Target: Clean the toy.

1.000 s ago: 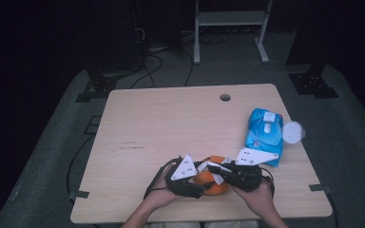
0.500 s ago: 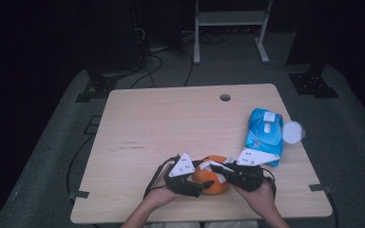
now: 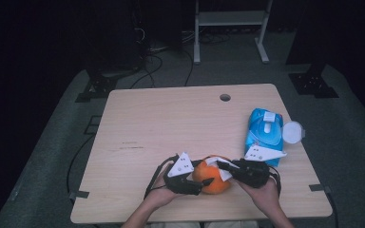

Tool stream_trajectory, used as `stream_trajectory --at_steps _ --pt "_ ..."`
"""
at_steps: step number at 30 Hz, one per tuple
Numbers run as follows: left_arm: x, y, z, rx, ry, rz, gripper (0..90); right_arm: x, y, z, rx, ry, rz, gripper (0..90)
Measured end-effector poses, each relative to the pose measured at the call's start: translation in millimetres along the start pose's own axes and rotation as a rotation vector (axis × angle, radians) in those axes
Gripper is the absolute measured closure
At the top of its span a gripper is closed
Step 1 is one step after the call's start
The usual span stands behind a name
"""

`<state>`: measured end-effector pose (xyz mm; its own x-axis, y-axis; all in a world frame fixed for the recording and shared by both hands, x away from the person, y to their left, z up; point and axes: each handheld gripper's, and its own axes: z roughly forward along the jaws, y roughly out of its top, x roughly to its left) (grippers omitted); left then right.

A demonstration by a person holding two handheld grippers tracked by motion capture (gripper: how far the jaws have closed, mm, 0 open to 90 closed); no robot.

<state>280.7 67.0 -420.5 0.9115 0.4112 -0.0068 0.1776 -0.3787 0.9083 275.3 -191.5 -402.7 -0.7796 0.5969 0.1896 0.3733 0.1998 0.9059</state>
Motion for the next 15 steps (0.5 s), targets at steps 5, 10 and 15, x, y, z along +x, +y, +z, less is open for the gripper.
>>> stream_trajectory --at_steps 5,10,15 --pt "5.5 -0.1 -5.1 -0.020 -0.005 -0.041 37.4 -21.9 -12.0 -4.7 0.019 -0.076 0.044 86.1" --pt "5.5 7.2 -12.4 -0.031 0.016 -0.037 37.8 -9.6 -3.0 -5.5 -0.028 0.003 0.054 86.1" --pt "3.5 6.9 -12.6 -0.019 0.037 -0.027 38.0 9.6 6.0 0.4 -0.029 0.043 -0.016 86.1"
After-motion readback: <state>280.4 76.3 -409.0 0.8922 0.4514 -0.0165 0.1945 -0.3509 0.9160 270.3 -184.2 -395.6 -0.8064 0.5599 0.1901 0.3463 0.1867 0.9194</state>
